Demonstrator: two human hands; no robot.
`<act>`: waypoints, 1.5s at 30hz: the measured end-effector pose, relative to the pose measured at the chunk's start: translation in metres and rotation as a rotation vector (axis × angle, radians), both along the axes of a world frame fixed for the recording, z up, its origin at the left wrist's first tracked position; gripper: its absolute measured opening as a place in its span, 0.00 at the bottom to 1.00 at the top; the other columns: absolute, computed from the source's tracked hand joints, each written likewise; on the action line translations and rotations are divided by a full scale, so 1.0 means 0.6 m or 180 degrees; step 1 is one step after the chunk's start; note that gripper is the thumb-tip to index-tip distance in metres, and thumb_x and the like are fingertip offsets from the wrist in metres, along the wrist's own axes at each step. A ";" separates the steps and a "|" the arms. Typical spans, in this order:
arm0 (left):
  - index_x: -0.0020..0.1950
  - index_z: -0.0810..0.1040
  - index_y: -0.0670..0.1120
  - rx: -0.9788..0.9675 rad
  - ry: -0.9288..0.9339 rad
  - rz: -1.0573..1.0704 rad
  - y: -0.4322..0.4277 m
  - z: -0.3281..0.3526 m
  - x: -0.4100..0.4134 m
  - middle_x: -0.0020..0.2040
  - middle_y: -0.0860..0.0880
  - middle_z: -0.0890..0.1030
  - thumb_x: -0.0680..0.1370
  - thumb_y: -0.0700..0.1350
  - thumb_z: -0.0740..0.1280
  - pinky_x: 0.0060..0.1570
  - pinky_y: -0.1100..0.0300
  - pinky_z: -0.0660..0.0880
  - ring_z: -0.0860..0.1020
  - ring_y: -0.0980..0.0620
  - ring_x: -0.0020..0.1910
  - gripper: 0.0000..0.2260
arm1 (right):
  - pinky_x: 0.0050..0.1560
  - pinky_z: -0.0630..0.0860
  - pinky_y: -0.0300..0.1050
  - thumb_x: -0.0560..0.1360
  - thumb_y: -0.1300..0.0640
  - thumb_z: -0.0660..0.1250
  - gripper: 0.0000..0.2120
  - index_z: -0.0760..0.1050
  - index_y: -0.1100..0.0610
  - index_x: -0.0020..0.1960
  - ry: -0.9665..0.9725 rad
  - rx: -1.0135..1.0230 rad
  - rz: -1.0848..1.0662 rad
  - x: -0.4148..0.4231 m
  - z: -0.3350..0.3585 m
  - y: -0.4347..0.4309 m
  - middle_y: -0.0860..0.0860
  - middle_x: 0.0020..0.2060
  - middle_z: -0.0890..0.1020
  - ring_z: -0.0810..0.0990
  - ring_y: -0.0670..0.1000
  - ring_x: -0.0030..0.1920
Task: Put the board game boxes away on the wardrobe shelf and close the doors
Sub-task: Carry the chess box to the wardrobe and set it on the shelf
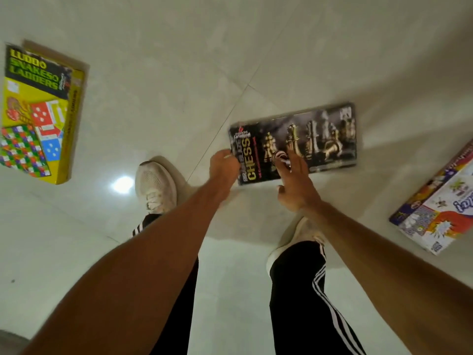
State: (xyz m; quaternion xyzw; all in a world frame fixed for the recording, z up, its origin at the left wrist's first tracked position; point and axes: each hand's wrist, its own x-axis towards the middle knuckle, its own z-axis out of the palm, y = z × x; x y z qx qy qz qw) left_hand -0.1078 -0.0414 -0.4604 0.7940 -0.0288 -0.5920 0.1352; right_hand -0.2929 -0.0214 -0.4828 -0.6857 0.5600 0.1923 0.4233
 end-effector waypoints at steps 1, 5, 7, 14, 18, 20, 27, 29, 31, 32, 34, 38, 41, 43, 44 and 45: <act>0.54 0.77 0.45 -0.0258 -0.0014 0.0019 -0.018 0.006 0.013 0.50 0.49 0.79 0.77 0.32 0.58 0.39 0.60 0.73 0.77 0.50 0.48 0.14 | 0.72 0.62 0.58 0.71 0.62 0.67 0.39 0.53 0.51 0.77 -0.0040 0.0148 -0.0146 0.008 -0.003 -0.004 0.53 0.78 0.47 0.45 0.60 0.77; 0.73 0.67 0.42 -0.0482 -0.0339 0.0218 -0.050 -0.007 0.052 0.70 0.43 0.72 0.78 0.34 0.57 0.65 0.52 0.72 0.72 0.45 0.67 0.23 | 0.74 0.60 0.55 0.73 0.62 0.64 0.36 0.54 0.49 0.77 -0.0483 0.0282 -0.0693 0.040 0.001 -0.041 0.51 0.77 0.55 0.53 0.56 0.76; 0.73 0.65 0.41 -0.0019 -0.0455 0.0202 -0.033 -0.015 0.046 0.71 0.42 0.71 0.78 0.39 0.58 0.64 0.51 0.70 0.71 0.43 0.68 0.22 | 0.72 0.62 0.57 0.71 0.60 0.67 0.35 0.57 0.51 0.75 -0.0448 -0.0027 -0.0872 0.050 0.006 -0.066 0.52 0.74 0.59 0.56 0.56 0.75; 0.62 0.74 0.43 0.0654 0.0766 0.0544 -0.007 -0.006 -0.028 0.52 0.47 0.78 0.74 0.40 0.65 0.55 0.47 0.73 0.76 0.46 0.56 0.16 | 0.74 0.55 0.65 0.68 0.59 0.71 0.40 0.53 0.59 0.74 0.0249 -0.0478 -0.1011 0.034 -0.017 -0.110 0.62 0.74 0.58 0.53 0.65 0.75; 0.66 0.73 0.45 0.0032 0.0437 0.0616 -0.012 -0.019 -0.035 0.55 0.47 0.81 0.73 0.33 0.64 0.48 0.53 0.75 0.78 0.47 0.54 0.21 | 0.63 0.68 0.57 0.70 0.59 0.70 0.30 0.62 0.60 0.69 0.0265 -0.0645 -0.1398 0.022 -0.016 -0.113 0.60 0.61 0.71 0.68 0.61 0.64; 0.70 0.69 0.46 -0.0191 0.0423 0.0576 -0.003 -0.019 -0.029 0.57 0.47 0.80 0.74 0.31 0.62 0.36 0.60 0.71 0.79 0.51 0.49 0.25 | 0.59 0.74 0.57 0.70 0.58 0.72 0.27 0.67 0.56 0.65 0.0106 -0.0200 -0.1682 0.023 -0.017 -0.112 0.53 0.56 0.77 0.73 0.58 0.61; 0.65 0.72 0.46 -0.0386 0.0304 -0.0006 0.013 0.033 0.025 0.54 0.47 0.82 0.70 0.29 0.63 0.41 0.55 0.79 0.82 0.49 0.48 0.25 | 0.31 0.78 0.35 0.72 0.72 0.68 0.24 0.71 0.59 0.65 -0.1295 0.1206 -0.3190 0.065 0.066 -0.068 0.51 0.49 0.82 0.83 0.48 0.44; 0.65 0.72 0.46 -0.0520 0.0362 -0.0116 0.007 0.091 0.046 0.52 0.49 0.81 0.70 0.28 0.62 0.37 0.59 0.78 0.81 0.50 0.48 0.25 | 0.30 0.77 0.32 0.72 0.74 0.66 0.24 0.71 0.58 0.64 -0.1263 0.1172 -0.3253 0.076 0.110 -0.067 0.49 0.47 0.80 0.80 0.48 0.46; 0.64 0.72 0.46 -0.0618 0.0398 -0.0206 -0.002 0.177 0.071 0.49 0.52 0.80 0.70 0.27 0.61 0.33 0.65 0.77 0.80 0.55 0.45 0.25 | 0.35 0.81 0.38 0.72 0.75 0.64 0.25 0.71 0.57 0.65 -0.1295 0.1219 -0.3287 0.090 0.178 -0.069 0.54 0.51 0.81 0.83 0.50 0.46; 0.64 0.72 0.45 -0.0664 0.0403 -0.0234 -0.007 0.234 0.088 0.48 0.54 0.79 0.71 0.26 0.61 0.32 0.65 0.77 0.80 0.55 0.44 0.25 | 0.40 0.83 0.43 0.72 0.75 0.64 0.25 0.72 0.57 0.65 -0.1306 0.1183 -0.3237 0.099 0.233 -0.073 0.57 0.55 0.80 0.84 0.52 0.46; 0.66 0.72 0.45 -0.0772 0.0394 -0.0272 -0.013 0.322 0.107 0.49 0.55 0.78 0.71 0.26 0.61 0.36 0.63 0.77 0.79 0.52 0.48 0.25 | 0.45 0.83 0.50 0.73 0.74 0.64 0.26 0.72 0.53 0.66 -0.1386 0.1091 -0.3104 0.113 0.323 -0.081 0.57 0.58 0.79 0.86 0.53 0.46; 0.69 0.70 0.49 -0.0839 0.0654 -0.0347 -0.019 0.567 0.177 0.57 0.49 0.80 0.74 0.30 0.62 0.38 0.64 0.79 0.81 0.55 0.49 0.26 | 0.41 0.82 0.41 0.73 0.73 0.64 0.24 0.73 0.50 0.63 -0.1475 0.0997 -0.3014 0.166 0.597 -0.110 0.49 0.48 0.84 0.86 0.49 0.44; 0.67 0.72 0.48 -0.1106 0.0740 -0.0365 -0.035 0.751 0.233 0.59 0.48 0.79 0.74 0.29 0.62 0.38 0.66 0.79 0.83 0.60 0.45 0.24 | 0.49 0.82 0.56 0.74 0.71 0.65 0.25 0.73 0.52 0.66 -0.1575 0.0909 -0.2841 0.200 0.781 -0.126 0.56 0.53 0.84 0.85 0.57 0.49; 0.65 0.72 0.49 -0.1236 0.0751 -0.0363 -0.050 0.870 0.269 0.53 0.53 0.79 0.76 0.29 0.61 0.34 0.71 0.77 0.82 0.67 0.39 0.22 | 0.52 0.81 0.59 0.72 0.71 0.65 0.27 0.73 0.49 0.66 -0.1550 0.0832 -0.2731 0.226 0.896 -0.140 0.54 0.54 0.84 0.85 0.57 0.50; 0.65 0.71 0.51 -0.1305 0.0726 -0.0345 -0.059 0.914 0.283 0.52 0.55 0.79 0.77 0.29 0.61 0.34 0.71 0.76 0.81 0.67 0.38 0.22 | 0.53 0.81 0.60 0.71 0.70 0.66 0.28 0.74 0.46 0.65 -0.1500 0.0795 -0.2678 0.238 0.944 -0.152 0.52 0.54 0.84 0.84 0.57 0.51; 0.65 0.71 0.52 -0.1352 0.0737 -0.0355 -0.068 0.965 0.304 0.51 0.56 0.79 0.77 0.30 0.62 0.36 0.70 0.76 0.81 0.65 0.39 0.22 | 0.53 0.80 0.61 0.70 0.69 0.66 0.28 0.75 0.44 0.64 -0.1470 0.0764 -0.2622 0.255 0.998 -0.165 0.50 0.54 0.84 0.84 0.56 0.51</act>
